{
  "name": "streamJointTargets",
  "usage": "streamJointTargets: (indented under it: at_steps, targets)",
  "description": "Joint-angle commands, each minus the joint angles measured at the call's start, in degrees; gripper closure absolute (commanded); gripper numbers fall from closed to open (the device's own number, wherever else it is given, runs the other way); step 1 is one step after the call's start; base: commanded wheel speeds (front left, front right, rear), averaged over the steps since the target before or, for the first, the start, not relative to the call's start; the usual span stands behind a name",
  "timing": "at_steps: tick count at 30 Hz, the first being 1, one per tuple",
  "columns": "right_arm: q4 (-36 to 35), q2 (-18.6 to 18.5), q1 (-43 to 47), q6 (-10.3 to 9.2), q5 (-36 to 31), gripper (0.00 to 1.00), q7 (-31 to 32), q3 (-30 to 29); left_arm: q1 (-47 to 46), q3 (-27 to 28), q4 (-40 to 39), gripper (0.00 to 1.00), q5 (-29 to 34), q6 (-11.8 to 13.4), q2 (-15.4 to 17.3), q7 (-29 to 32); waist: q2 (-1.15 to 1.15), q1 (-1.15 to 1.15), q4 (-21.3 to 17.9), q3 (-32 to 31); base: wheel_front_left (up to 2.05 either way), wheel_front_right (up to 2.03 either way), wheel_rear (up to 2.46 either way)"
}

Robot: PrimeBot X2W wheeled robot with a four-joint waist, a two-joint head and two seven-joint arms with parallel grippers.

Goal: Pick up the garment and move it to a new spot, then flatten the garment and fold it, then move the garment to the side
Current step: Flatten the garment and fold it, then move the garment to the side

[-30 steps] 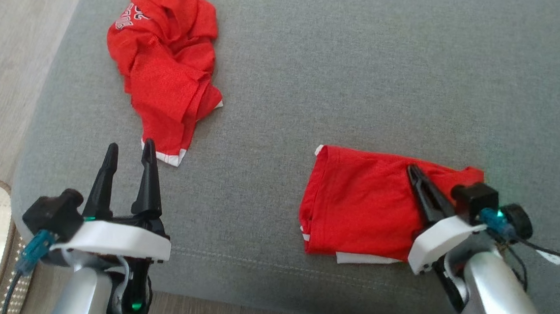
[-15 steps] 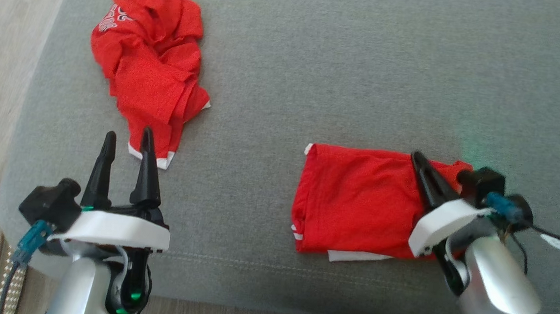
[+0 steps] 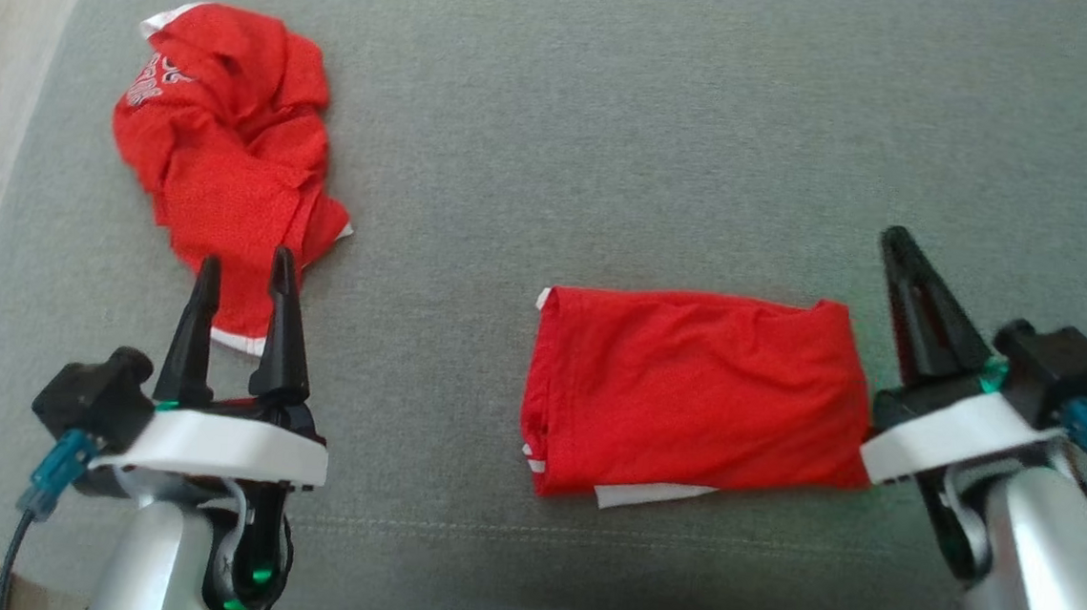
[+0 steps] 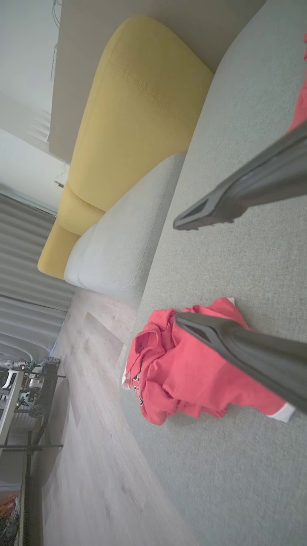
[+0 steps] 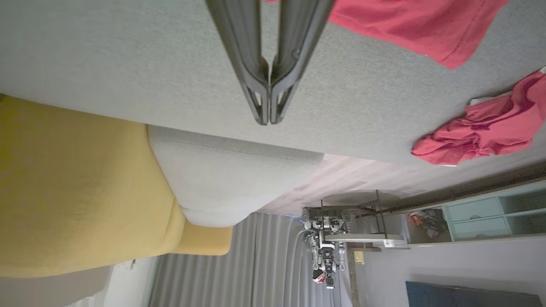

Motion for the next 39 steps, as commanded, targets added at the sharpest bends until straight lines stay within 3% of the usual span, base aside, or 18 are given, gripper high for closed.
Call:
streamJointTargets:
  at_steps: [1,2,11,23,32,39]
  targets:
    - [-3.04,-0.06,-0.17,-0.01,-0.97,0.35,-0.52,-0.21,-0.61,2.24,-1.99,0.0,0.64,0.28,0.28,-0.69,0.0,0.0,-0.53,-0.39,0.0,0.0,0.0]
    - [-3.58,0.44,0.42,-0.01,-1.14,0.0,-0.52,-1.25,-0.55,2.17,-1.97,0.0,0.7,0.29,0.28,-0.69,0.0,0.0,-0.71,-0.52,0.0,0.0,0.0]
    - [-4.84,4.12,4.12,-0.01,-2.83,0.0,-0.52,-8.5,0.64,1.71,-1.52,0.0,4.54,0.22,0.28,-0.69,0.0,0.0,-1.62,-1.59,0.0,0.0,0.0]
    - [-3.42,5.45,4.79,-0.01,-2.18,0.0,-0.52,-9.68,1.01,2.49,-1.33,0.0,5.2,-0.28,0.28,-0.69,0.0,0.0,-1.65,-1.9,0.0,0.0,0.0]
    - [5.45,5.81,5.04,-0.01,5.42,0.0,0.64,-9.21,0.68,1.79,-1.58,0.0,4.97,-0.45,0.28,-0.69,0.0,0.0,-0.93,-0.45,0.0,0.0,0.0]
    - [11.62,5.62,3.89,-0.01,8.89,0.0,3.81,-5.59,-0.04,1.85,-1.56,0.0,5.04,-0.63,0.28,-0.69,0.0,0.0,-0.37,0.9,0.0,0.0,0.0]
